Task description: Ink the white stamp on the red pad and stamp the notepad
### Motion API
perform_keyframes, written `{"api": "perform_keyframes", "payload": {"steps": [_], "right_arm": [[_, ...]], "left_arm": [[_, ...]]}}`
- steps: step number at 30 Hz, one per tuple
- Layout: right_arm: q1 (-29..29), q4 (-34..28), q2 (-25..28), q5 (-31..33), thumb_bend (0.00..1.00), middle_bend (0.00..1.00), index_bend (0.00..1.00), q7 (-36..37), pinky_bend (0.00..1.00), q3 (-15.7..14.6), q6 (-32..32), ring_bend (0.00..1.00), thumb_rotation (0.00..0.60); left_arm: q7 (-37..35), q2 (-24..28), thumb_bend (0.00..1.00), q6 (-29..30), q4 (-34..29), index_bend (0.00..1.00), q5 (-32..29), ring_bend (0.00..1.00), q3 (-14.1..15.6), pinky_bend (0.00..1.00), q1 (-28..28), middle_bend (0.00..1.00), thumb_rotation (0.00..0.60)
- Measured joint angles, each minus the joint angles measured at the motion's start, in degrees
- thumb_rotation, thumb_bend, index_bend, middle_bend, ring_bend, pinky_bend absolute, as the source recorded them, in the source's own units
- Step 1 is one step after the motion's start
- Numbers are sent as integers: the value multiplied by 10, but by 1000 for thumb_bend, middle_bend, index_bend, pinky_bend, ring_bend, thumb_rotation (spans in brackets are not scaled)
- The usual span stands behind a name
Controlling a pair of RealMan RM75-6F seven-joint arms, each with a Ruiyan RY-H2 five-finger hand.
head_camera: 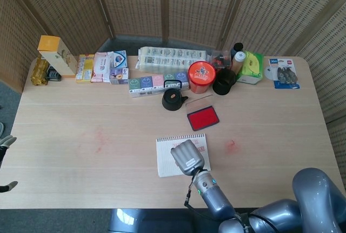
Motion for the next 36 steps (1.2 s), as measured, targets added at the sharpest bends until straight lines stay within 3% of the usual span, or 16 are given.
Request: {"api": "perform_keyframes", "payload": {"steps": [14,36], "right_arm": [[29,94,-89,16,478,1000,651,0,1000,3,-40,1000,600],[36,143,-99,24,479,1000,657,31,1000,4,-71,1000,600]], "left_arm": [[-8,1,0,-3,4,0,-7,0,-3,9,-1,0,600],[-2,-1,0,-7,3,0,-11,0,-3,8,-3,0,600]]}}
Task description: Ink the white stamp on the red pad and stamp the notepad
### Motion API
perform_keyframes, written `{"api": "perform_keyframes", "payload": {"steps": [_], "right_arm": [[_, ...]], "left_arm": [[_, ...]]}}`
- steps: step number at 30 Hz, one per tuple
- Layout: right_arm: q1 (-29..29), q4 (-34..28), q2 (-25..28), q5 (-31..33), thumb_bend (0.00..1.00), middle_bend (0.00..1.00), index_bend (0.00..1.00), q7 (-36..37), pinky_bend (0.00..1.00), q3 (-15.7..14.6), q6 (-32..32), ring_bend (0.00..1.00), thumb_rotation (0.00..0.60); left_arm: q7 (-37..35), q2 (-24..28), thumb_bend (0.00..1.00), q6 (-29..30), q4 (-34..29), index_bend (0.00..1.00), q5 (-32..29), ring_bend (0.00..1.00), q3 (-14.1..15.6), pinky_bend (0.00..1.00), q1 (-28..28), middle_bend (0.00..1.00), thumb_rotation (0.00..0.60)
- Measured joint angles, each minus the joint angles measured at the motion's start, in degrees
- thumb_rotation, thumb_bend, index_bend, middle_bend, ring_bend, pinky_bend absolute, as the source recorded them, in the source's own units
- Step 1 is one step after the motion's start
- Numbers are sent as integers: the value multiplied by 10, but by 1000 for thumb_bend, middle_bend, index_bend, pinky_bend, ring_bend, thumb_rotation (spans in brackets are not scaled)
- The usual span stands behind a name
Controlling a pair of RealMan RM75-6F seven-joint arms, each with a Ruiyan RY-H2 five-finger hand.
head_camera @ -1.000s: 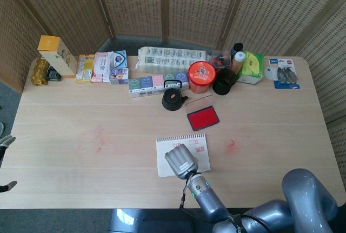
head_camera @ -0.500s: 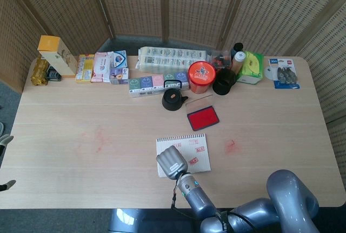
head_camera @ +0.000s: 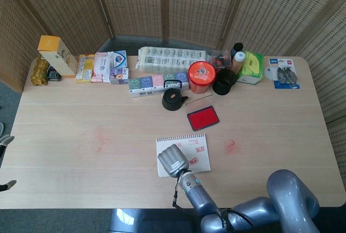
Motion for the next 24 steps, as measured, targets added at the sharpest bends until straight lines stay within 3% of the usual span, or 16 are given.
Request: {"api": "perform_keyframes", "payload": {"steps": [24], "right_arm": [[-18,40,-11,-20,478,1000,659,42,1000,-21,-28,1000,600]], "left_arm": [[4,-2,0,-4,0,0,-4,0,-1,9,-2,0,600]]}}
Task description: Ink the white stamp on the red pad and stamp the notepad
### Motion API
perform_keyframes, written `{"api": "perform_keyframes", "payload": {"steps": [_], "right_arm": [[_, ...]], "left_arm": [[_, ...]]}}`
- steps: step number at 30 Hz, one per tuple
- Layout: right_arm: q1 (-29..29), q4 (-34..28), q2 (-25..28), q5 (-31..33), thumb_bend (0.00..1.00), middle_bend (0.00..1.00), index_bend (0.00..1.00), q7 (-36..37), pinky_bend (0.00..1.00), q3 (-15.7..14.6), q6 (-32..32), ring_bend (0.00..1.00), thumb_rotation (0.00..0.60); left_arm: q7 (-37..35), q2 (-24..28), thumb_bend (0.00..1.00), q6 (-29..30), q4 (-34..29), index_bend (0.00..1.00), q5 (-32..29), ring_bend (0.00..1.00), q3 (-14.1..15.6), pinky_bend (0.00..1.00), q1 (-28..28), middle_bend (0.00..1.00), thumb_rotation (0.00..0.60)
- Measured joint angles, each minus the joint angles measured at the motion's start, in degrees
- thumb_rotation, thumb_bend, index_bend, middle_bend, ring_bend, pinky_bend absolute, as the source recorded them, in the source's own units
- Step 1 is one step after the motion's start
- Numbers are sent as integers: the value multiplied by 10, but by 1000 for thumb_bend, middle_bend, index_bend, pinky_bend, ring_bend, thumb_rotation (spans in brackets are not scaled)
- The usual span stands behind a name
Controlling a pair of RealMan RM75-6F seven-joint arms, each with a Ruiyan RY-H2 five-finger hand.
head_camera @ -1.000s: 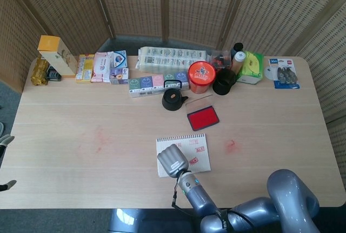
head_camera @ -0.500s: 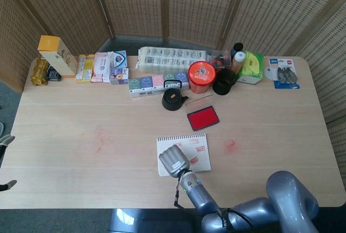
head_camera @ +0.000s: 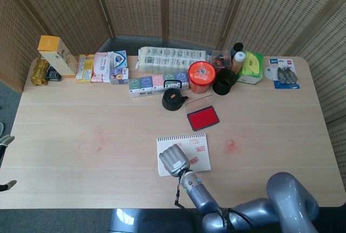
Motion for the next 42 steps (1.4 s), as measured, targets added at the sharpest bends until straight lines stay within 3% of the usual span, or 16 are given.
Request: {"api": "perform_keyframes", "payload": {"steps": [19,28,34,42], "right_arm": [[-6,1,-2,1,478,1000,659,-1,1000,-2,2,1000,600],[-3,-31,8,-10,479,1000,661,-10,1000,6,17,1000,600],[6,-83,26,-11,478,1000,662,-33,1000,22,42,1000,600],[25,-150,75,6,478,1000,662,-60,1000,77,81,1000,600]], "left_arm": [[-4,1,0,2,0,0,2,0,0,9,1,0,600],[-6,3,0,3,0,0,6,0,1,9,1,0,600],[-10,4,0,5,0,0,9,0,2,9,2,0,600],[-12,5,0,9,1,0,12,0,3,9,3,0,600]]}}
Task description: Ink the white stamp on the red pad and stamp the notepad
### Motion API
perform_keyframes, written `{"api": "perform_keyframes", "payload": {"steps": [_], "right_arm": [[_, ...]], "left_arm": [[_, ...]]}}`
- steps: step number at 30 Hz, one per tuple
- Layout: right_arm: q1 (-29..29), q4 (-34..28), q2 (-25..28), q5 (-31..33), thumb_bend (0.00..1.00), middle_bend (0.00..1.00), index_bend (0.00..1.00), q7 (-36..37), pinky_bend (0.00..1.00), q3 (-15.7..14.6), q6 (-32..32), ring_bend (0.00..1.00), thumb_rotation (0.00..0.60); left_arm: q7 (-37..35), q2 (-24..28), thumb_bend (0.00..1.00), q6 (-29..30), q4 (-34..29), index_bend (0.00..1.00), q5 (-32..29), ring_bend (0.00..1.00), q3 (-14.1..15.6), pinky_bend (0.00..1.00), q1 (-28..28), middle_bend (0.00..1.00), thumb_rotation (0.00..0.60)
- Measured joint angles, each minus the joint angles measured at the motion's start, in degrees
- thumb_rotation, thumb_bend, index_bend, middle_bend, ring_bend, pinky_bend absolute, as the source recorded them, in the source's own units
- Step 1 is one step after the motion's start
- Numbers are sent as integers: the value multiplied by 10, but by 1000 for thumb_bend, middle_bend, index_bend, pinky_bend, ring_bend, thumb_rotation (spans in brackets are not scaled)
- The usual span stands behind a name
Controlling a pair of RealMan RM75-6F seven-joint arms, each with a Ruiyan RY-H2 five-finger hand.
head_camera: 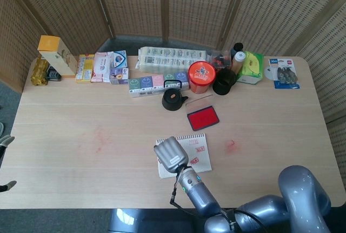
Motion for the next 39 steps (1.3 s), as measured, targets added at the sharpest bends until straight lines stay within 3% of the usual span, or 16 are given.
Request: {"api": "perform_keyframes", "payload": {"steps": [7,16,19,39], "right_arm": [[0,-4,33,3,478,1000,662,8,1000,12,7,1000,600],[-27,-9,115,8,477,1000,663,59,1000,15,6,1000,600],[-30,-8,116,9,478,1000,662,69,1000,20,10,1000,600],[-105,48,191,-33,478,1000,663,222,1000,-14,-24,1000,600]], "left_arm": [[5,-2,0,-5,0,0,-3,0,0,9,-2,0,600],[25,-7,0,-14,-4,0,-12,0,-1,9,-6,0,600],[31,-9,0,-14,-6,0,-14,0,-1,9,-6,0,600],[40,-10,0,-11,-11,0,-12,0,0,8,-5,0,600]]}}
